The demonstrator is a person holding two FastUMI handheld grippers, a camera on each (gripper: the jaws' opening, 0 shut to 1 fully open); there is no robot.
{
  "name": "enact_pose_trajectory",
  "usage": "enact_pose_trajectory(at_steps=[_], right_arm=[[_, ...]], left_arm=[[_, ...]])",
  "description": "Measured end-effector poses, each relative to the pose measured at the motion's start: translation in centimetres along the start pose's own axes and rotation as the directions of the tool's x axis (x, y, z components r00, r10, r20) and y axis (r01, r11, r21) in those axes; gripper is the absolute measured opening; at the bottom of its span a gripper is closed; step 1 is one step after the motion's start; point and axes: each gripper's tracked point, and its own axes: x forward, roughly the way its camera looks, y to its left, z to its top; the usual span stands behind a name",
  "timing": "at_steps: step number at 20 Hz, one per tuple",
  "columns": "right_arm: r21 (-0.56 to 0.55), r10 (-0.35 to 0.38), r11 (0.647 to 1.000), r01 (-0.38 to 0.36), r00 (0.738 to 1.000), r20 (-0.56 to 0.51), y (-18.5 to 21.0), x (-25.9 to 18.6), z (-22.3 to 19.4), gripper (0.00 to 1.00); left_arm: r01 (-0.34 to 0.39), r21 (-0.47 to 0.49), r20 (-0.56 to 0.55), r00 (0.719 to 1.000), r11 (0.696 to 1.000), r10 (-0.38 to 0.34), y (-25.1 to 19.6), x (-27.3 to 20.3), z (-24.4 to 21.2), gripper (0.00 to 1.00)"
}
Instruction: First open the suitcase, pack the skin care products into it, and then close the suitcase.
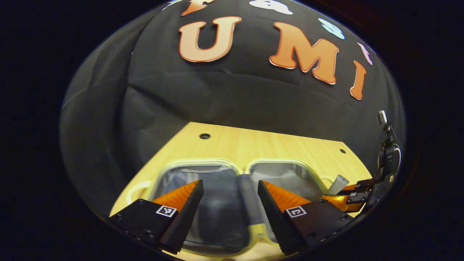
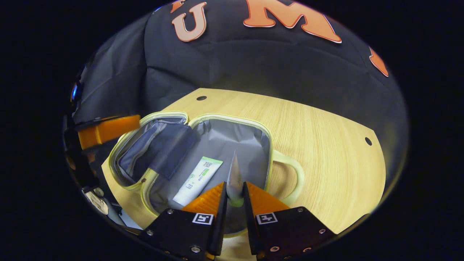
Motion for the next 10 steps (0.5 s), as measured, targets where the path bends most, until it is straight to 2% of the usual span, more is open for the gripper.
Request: enact_pose_trajectory(at_steps=[4, 7, 9, 10], right_arm=[[-0.003, -0.031, 1.0, 0.031, 0.997, -0.066, -0.2, 1.4, -1.3, 0.3], [0.024, -0.031, 0.999, 0.032, 0.997, -0.071, -0.1, 2.2, -1.0, 0.33], [0.041, -0.043, 0.998, 0.045, 0.997, -0.063, -0.3, 2.3, -0.4, 0.3], [0.048, -0.047, 0.998, 0.05, 0.997, -0.056, -0.5, 2.2, -0.1, 0.38]], left_arm=[[-0.127, -0.063, -0.012, 0.992, 0.99, 0.126, 8.3, -1.3, -2.2, 0.95], [-0.185, -0.142, -0.045, 0.983, 0.972, 0.18, 13.3, -1.9, -4.0, 0.95], [-0.21, -0.212, -0.07, 0.977, 0.954, 0.2, 16.1, -1.5, -5.0, 0.95], [-0.215, -0.255, -0.081, 0.976, 0.943, 0.201, 17.5, -1.7, -5.6, 0.95]])
